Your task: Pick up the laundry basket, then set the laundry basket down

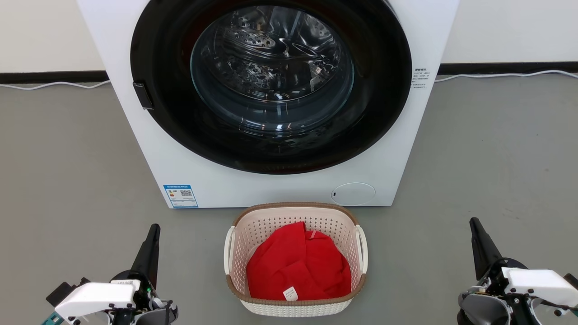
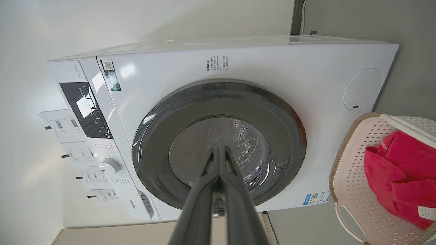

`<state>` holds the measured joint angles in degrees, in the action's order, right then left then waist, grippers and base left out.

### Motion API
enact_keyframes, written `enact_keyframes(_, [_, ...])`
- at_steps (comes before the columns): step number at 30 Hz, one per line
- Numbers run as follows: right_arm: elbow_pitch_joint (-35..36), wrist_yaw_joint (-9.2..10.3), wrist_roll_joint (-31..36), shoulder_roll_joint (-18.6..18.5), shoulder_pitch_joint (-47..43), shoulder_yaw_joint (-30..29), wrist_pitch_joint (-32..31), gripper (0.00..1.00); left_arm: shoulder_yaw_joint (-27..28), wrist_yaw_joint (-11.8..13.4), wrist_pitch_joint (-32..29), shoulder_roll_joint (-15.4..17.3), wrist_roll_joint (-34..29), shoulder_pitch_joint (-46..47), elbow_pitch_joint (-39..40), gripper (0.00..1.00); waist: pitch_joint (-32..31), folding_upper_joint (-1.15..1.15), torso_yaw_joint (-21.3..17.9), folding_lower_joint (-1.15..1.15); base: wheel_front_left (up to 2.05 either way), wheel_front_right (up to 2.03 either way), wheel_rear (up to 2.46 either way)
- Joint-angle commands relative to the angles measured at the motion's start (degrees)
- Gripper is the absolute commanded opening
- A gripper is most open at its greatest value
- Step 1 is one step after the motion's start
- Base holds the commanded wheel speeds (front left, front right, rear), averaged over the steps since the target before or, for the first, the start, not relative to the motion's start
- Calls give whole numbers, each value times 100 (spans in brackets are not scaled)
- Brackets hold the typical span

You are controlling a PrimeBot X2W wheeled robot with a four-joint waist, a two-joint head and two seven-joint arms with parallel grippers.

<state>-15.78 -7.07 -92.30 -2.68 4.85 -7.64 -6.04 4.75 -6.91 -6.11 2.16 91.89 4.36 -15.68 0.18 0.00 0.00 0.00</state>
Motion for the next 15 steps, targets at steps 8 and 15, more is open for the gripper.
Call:
enact_keyframes(8, [-175,2,28,34,-117,46,36,100,-39,9,64,-49,2,-120,-198,100,8,0,0,2,0,0,0])
enact_keyframes(15, [-56,0,88,-1,-131,141,145,100,-99,5,182,-42,-13,-110,-115,100,5,0,7,2,0,0,0])
